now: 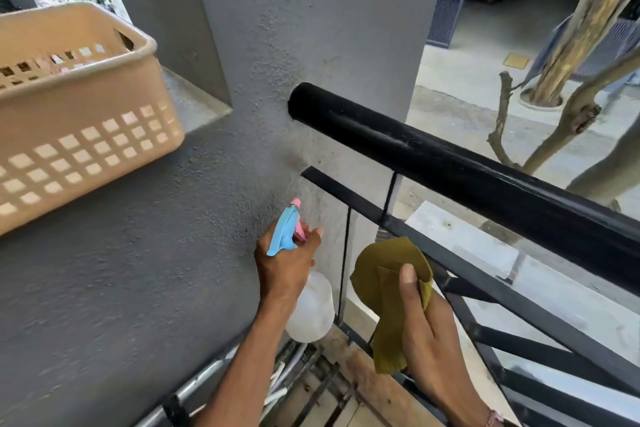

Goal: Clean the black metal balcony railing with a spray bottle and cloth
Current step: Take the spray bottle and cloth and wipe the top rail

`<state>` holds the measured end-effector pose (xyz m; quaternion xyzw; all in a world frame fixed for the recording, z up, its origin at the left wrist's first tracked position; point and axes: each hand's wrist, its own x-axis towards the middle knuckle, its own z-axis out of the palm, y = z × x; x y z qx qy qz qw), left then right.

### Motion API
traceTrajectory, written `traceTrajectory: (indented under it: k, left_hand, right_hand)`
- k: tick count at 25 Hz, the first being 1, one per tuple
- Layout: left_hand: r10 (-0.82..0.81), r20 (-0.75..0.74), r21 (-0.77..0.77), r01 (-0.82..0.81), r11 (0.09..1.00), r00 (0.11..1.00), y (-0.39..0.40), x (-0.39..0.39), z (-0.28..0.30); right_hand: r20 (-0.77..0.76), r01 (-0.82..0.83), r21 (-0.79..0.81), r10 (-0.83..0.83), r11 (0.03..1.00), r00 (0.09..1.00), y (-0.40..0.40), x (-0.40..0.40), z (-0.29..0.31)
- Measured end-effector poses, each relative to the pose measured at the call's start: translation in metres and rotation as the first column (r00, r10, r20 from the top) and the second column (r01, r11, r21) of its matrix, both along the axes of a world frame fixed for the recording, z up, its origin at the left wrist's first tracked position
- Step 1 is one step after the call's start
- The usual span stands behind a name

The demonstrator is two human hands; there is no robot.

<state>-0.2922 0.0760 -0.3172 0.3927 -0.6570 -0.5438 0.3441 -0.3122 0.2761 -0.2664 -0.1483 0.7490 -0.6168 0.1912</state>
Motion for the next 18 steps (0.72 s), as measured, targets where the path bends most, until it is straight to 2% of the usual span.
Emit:
traceTrajectory:
  k: [4, 7, 10, 12, 16, 18]
  left_hand:
    - [-0.045, 0.037, -0.089, 0.048, 0.995, 0.998, -0.014, 0.003, -0.007]
    - [-0.138, 0.031, -0.133, 0.141, 0.981, 0.990, -0.011, 0.005, -0.001]
    - [-0.242, 0.003, -0.087, 0.242, 0.966, 0.970, -0.011, 0.006, 0.000]
    - [-0.260, -0.014, -0.050, 0.259, 0.964, 0.965, -0.012, 0.005, -0.001]
    - [-0.187, -0.022, -0.067, 0.185, 0.980, 0.982, -0.015, 0.005, -0.001]
    - [-0.156, -0.032, -0.104, 0.152, 0.983, 0.987, -0.019, 0.007, 0.001]
  right_hand:
    - [-0.044, 0.032, 0.050, -0.030, 0.998, 0.999, -0.023, 0.001, 0.002]
    - [-0.086, 0.119, 0.074, -0.112, 0.990, 0.990, -0.034, 0.004, 0.008]
    - [-0.168, 0.237, 0.082, -0.221, 0.968, 0.961, -0.041, 0.011, 0.010]
    - [-0.226, 0.296, 0.029, -0.282, 0.955, 0.932, -0.049, 0.015, 0.011]
    - [-0.397, 0.173, -0.133, -0.212, 0.976, 0.893, -0.095, 0.007, 0.017]
    - [-0.525, 0.143, -0.021, -0.133, 0.990, 0.841, -0.133, -0.014, 0.007]
